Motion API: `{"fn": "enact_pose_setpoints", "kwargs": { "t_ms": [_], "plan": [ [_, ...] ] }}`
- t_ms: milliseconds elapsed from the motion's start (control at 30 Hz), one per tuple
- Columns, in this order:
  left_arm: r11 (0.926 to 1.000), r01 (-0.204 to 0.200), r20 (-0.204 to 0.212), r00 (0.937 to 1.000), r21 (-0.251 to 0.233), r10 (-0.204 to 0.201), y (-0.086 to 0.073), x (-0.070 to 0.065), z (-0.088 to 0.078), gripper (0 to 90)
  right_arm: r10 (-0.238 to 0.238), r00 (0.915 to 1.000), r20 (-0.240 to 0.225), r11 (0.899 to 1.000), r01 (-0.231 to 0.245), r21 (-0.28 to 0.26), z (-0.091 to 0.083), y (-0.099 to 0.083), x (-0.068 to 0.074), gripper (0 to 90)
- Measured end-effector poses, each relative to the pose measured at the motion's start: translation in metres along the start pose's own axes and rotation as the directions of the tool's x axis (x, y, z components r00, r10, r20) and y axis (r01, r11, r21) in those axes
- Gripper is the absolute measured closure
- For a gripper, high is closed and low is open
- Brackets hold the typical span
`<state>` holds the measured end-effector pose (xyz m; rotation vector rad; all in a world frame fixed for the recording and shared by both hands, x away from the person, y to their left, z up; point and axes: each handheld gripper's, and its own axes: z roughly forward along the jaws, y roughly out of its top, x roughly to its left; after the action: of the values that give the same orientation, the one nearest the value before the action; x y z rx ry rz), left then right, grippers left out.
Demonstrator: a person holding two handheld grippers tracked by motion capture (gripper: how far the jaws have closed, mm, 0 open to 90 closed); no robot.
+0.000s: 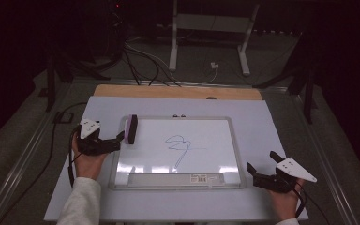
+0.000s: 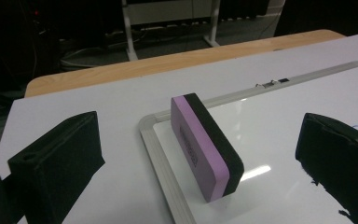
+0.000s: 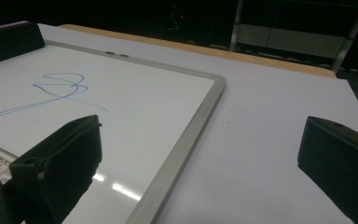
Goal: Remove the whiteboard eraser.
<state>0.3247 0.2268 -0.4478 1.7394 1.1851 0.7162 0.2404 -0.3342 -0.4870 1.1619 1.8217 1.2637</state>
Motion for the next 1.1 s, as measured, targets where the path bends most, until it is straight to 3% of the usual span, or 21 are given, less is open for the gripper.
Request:
{"fn": "enact_pose_setpoints", "kwargs": {
  "t_ms": [733, 1100],
  "plan": [
    [0.9963, 0.011, 0.021, 0.9997, 0.085, -0.013, 0.0, -0.006, 0.036, 1.4, -0.011, 0.9999, -0.003, 1.0, 0.011, 0.005, 0.0, 0.0, 0.001, 0.0],
    [0.9924, 0.037, 0.036, 0.9985, 0.117, -0.042, -0.004, -0.005, 0.046, 5.9, -0.014, 0.9999, -0.004, 1.0, 0.014, 0.007, 0.001, 0.0, 0.001, 0.0]
  ]
}}
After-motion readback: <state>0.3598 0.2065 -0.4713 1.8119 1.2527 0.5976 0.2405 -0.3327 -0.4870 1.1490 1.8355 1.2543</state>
